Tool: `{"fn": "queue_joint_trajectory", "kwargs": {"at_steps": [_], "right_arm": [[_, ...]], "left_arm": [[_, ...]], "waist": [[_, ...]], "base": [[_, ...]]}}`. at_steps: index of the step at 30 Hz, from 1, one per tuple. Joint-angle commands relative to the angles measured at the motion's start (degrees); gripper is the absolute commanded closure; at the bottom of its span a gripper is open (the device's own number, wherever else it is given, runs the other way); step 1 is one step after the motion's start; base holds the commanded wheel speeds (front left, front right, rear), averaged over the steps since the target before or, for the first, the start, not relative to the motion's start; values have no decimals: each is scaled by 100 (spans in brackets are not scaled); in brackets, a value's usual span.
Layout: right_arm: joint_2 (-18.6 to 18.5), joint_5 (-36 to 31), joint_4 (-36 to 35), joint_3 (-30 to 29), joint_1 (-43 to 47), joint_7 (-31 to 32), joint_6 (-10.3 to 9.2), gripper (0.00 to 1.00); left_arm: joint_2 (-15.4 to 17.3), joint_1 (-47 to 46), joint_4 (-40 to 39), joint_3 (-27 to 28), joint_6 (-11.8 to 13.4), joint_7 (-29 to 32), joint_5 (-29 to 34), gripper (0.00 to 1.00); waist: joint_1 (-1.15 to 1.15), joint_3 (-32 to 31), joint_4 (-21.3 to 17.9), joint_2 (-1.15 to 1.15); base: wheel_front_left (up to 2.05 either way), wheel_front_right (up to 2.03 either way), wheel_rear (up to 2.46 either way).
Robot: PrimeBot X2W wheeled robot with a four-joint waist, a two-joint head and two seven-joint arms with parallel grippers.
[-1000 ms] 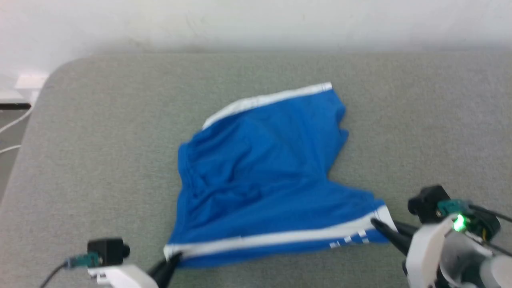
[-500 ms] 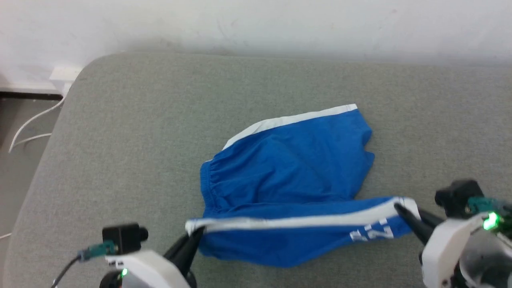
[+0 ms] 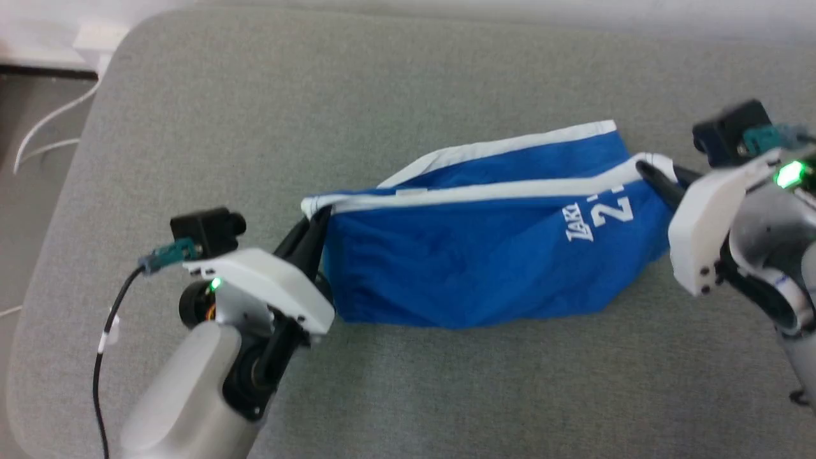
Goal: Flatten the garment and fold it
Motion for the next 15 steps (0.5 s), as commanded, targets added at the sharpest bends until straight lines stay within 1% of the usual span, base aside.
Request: {"fn": "queue_joint_trajectory", "kwargs": {"at_steps": [1,5,9,14,15], "right_arm": [[-12,53,125,63,-179,12,-11,100],[-18,73,765,366,-820,60,-11,100],[-55,83,1320,662,-1306,-4,-11,100],[-41,82,1919,996,-1815,-255,-11,100],[-21,87,2032,1052,-1896,-306,-11,100]], "left_arm": [[-54,-159,128,20,-28,-57,60,100],[-220,-608,671,-4,-6,-119,160,100],[-392,-922,1042,-82,-125,-139,171,100],[-553,-1146,1406,-152,-238,-253,207,100],[-584,-1173,1467,-162,-259,-275,205,96]], "waist": [[-2,363,169,0],[-2,591,219,0],[-2,730,260,0],[-2,811,266,0],[-2,818,265,0]], "base": [[0,0,0],[0,0,0],[0,0,0],[0,0,0],[0,0,0]]}}
